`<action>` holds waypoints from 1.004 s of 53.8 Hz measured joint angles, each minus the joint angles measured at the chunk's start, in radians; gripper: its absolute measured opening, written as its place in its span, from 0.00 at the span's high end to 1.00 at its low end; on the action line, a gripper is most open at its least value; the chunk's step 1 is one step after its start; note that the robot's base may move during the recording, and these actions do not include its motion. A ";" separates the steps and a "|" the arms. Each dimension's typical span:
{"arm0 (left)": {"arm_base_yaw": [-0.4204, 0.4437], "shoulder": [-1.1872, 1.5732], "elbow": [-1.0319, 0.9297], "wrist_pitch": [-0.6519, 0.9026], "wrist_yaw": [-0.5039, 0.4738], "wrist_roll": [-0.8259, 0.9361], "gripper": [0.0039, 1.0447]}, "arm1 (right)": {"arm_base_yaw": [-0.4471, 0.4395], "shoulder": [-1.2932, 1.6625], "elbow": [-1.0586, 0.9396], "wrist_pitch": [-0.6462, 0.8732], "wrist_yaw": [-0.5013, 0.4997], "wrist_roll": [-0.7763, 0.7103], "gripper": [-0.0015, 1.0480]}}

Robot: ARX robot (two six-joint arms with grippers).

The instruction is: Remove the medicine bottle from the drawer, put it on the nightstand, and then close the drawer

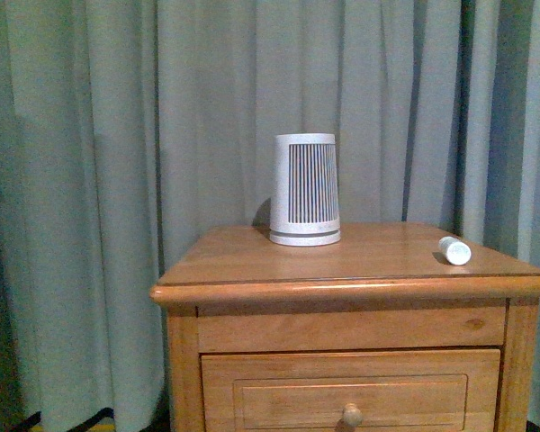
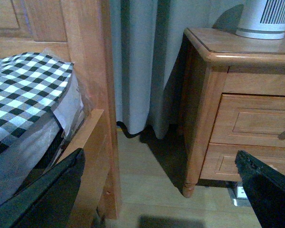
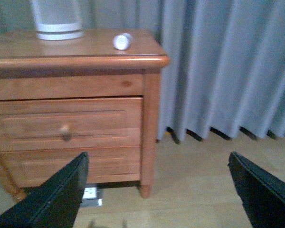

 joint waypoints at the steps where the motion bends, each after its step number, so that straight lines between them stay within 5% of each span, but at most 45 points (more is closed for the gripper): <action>1: 0.000 0.000 0.000 0.000 0.000 0.000 0.06 | -0.016 -0.004 0.000 -0.002 -0.039 0.000 0.20; 4: 0.000 0.000 0.000 0.000 0.000 0.000 0.06 | -0.135 -0.021 -0.002 -0.005 -0.232 -0.001 0.31; 7: 0.000 0.000 0.000 0.000 0.000 0.000 0.06 | -0.170 -0.027 -0.005 -0.005 -0.282 -0.001 0.39; 26: 0.000 0.000 0.000 0.000 0.000 0.000 0.06 | -0.185 -0.074 -0.055 -0.004 -0.308 -0.002 0.98; 41: 0.000 0.000 0.000 0.000 0.000 0.000 0.06 | -0.185 -0.076 -0.055 -0.004 -0.309 -0.004 0.97; 54: 0.000 0.000 0.000 0.000 0.000 0.000 0.06 | -0.185 -0.077 -0.055 -0.004 -0.309 -0.004 0.49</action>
